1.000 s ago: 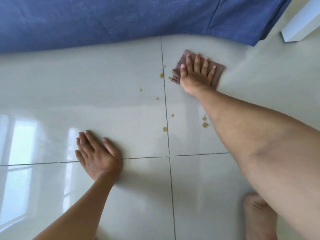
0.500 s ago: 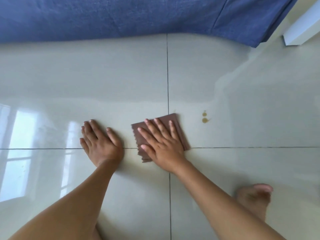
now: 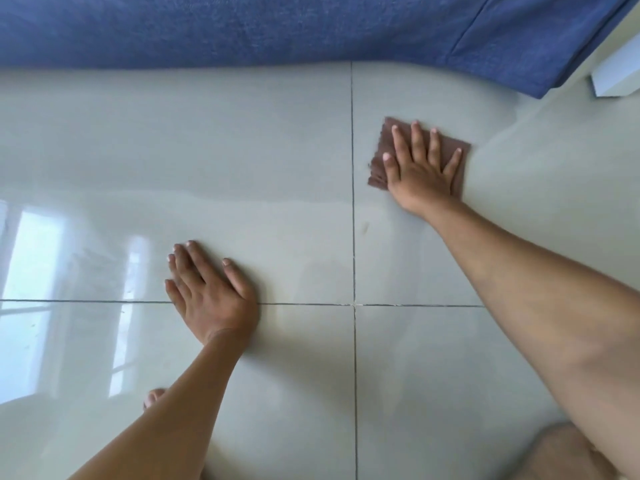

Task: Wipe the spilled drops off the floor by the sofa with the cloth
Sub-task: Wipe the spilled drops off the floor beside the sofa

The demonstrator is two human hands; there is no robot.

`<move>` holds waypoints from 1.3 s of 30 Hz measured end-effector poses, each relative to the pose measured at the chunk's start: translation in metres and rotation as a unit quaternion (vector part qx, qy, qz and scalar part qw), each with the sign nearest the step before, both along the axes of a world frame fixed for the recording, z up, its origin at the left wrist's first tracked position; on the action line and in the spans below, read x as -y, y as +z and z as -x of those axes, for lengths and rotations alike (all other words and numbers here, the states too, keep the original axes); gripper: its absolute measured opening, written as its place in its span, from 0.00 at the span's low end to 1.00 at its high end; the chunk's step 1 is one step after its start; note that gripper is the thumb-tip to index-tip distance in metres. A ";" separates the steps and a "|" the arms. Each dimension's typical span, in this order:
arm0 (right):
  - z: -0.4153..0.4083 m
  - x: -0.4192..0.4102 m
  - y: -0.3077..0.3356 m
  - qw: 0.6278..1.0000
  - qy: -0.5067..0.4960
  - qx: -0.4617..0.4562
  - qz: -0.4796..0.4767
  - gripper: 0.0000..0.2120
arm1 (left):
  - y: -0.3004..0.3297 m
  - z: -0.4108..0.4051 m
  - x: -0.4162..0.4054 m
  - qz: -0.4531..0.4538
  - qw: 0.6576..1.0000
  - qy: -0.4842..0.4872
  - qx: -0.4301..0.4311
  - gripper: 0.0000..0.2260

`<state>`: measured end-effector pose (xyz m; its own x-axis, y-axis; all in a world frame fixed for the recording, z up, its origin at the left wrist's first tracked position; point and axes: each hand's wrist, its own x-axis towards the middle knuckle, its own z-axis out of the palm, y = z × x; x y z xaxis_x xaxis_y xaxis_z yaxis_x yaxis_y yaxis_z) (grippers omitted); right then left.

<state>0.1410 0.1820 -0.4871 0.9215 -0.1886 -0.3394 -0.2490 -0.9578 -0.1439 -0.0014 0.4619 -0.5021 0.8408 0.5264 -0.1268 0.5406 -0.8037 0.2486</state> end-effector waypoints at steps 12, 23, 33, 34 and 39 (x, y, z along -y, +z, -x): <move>0.110 -0.148 -0.004 0.950 0.292 0.074 -0.078 0.26 | -0.001 -0.003 -0.003 0.004 1.000 0.004 0.004 0.30; 0.102 0.062 -0.009 0.997 0.035 0.049 0.040 0.28 | -0.001 -0.001 -0.004 0.005 1.000 -0.001 0.002 0.29; 0.134 0.020 -0.006 0.968 -0.245 0.049 0.012 0.27 | -0.001 -0.001 -0.002 0.008 1.000 0.000 -0.003 0.29; 0.143 0.005 -0.006 0.971 -0.232 0.047 0.014 0.28 | -0.001 -0.002 -0.002 0.008 1.000 0.000 -0.006 0.29; 0.178 -0.087 -0.009 0.989 -0.127 0.071 -0.005 0.30 | 0.002 -0.003 0.000 0.011 1.000 -0.003 -0.020 0.28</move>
